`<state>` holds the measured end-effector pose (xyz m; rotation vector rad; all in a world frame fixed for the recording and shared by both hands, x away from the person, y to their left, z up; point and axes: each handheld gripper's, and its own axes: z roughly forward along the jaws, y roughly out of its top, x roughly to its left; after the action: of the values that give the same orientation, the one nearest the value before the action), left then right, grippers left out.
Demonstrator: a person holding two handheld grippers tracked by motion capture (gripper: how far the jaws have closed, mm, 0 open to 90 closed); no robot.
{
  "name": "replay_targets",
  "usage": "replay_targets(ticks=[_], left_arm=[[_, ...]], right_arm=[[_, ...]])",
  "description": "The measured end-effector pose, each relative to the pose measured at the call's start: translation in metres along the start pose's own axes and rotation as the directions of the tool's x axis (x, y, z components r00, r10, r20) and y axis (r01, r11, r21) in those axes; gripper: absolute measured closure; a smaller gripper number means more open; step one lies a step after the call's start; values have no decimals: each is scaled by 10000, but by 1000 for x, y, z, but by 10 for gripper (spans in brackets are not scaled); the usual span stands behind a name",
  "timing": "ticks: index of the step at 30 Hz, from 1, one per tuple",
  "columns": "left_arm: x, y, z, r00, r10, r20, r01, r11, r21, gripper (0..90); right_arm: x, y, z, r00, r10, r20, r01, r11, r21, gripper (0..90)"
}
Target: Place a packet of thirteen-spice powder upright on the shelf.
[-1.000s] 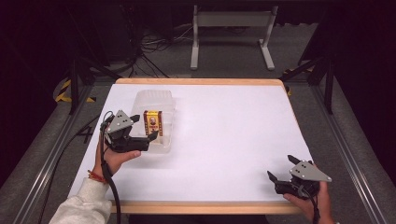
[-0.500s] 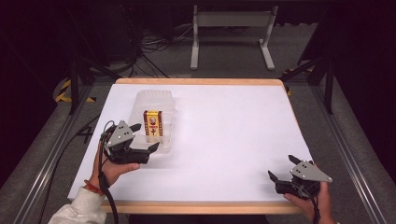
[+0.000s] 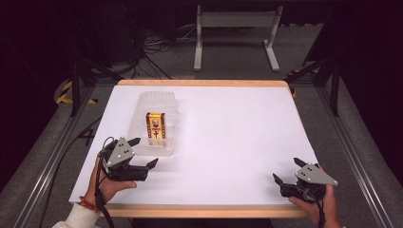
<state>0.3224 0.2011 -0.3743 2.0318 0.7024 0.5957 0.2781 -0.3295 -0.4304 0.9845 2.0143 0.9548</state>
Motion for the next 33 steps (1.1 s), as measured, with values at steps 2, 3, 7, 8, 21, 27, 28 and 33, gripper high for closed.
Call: replay_targets(ticks=[2, 3, 7, 8, 21, 27, 28, 33], left_arm=[[-1, -5, -3, 10000, 58, -66, -58, 10000, 40, 142], [-1, -6, -4, 10000, 83, -50, -83, 10000, 51, 144], [-2, -17, -10, 9997, 203, -163, -200, 9996, 223, 146], [-2, -19, -12, 9998, 166, -123, -163, 9996, 241, 146], [8, -51, -10, 9998, 58, -196, -44, 9971, 754, 139], [17, -69, -2, 9997, -85, -222, 107, 9948, 1010, 135], [18, -72, -2, 9996, -75, -270, 104, 9942, 1075, 134], [22, -85, -2, 9994, -211, -278, 246, 9911, 1309, 128]], right_arm=[[0, 0, 0, 10000, -15, 28, 15, 10000, -19, 122], [0, 0, 0, 10000, -3, 22, 3, 10000, 2, 122], [0, 0, 0, 10000, -23, 48, 23, 10000, -11, 124], [0, 0, 0, 10000, -21, 41, 21, 10000, -17, 124], [2, -2, -3, 9999, 8, 156, -10, 9999, 121, 124], [0, -3, -4, 9997, 129, 205, -131, 9999, 102, 124], [0, -3, -3, 9997, 120, 203, -122, 9999, 114, 124], [0, -3, -1, 9999, 14, 141, -16, 9999, 124, 124]])
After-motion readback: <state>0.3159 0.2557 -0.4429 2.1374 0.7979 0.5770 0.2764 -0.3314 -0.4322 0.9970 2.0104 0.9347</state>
